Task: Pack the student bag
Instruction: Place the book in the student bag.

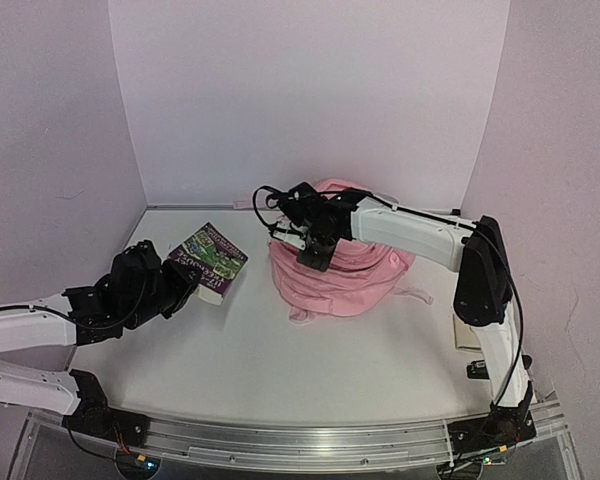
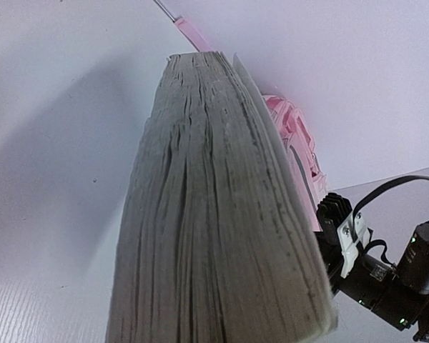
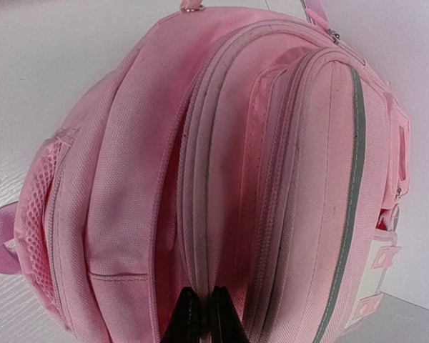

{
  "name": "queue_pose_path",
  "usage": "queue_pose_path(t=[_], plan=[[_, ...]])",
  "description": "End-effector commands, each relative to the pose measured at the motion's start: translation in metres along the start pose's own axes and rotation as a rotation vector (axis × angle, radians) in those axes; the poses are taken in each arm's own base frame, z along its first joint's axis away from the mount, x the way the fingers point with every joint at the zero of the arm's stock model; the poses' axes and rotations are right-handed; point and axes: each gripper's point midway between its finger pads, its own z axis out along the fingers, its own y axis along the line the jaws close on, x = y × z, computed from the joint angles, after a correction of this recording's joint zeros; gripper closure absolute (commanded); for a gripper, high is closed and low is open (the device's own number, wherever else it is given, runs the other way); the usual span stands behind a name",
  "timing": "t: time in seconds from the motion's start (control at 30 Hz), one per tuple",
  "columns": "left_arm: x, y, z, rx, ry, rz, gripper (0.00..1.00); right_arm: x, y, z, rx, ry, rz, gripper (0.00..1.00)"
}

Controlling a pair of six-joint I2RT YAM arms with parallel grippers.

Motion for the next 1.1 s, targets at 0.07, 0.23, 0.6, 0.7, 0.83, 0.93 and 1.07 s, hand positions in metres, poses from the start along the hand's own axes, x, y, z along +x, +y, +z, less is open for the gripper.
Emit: queue_pose_path(t=[0.07,0.23,0.6,0.7,0.83,0.93,1.07], plan=[[-0.006,-0.077,-0.016,0.369,0.001,0.037,1.00,-0.034,-0.064,-0.070,0.105,-0.186,0.128,1.00],[0.007,-0.106,-0.026,0.521,0.067,0.106,1.00,-0.045,-0.082,-0.095,0.123,-0.255,0.163,1.00],[0.037,-0.123,-0.016,0.664,0.188,0.046,1.00,-0.061,-0.116,-0.130,0.140,-0.376,0.242,1.00],[0.044,-0.122,-0.003,0.662,0.211,-0.016,1.00,-0.064,-0.120,-0.138,0.128,-0.406,0.266,1.00],[0.053,-0.129,0.014,0.690,0.244,-0.084,1.00,-0.069,-0.120,-0.150,0.094,-0.454,0.291,1.00],[0.059,-0.121,0.037,0.649,0.259,-0.160,1.00,-0.069,-0.116,-0.153,0.072,-0.465,0.295,1.00],[0.063,-0.113,0.063,0.629,0.279,-0.299,1.00,-0.066,-0.100,-0.152,0.000,-0.474,0.274,1.00]])
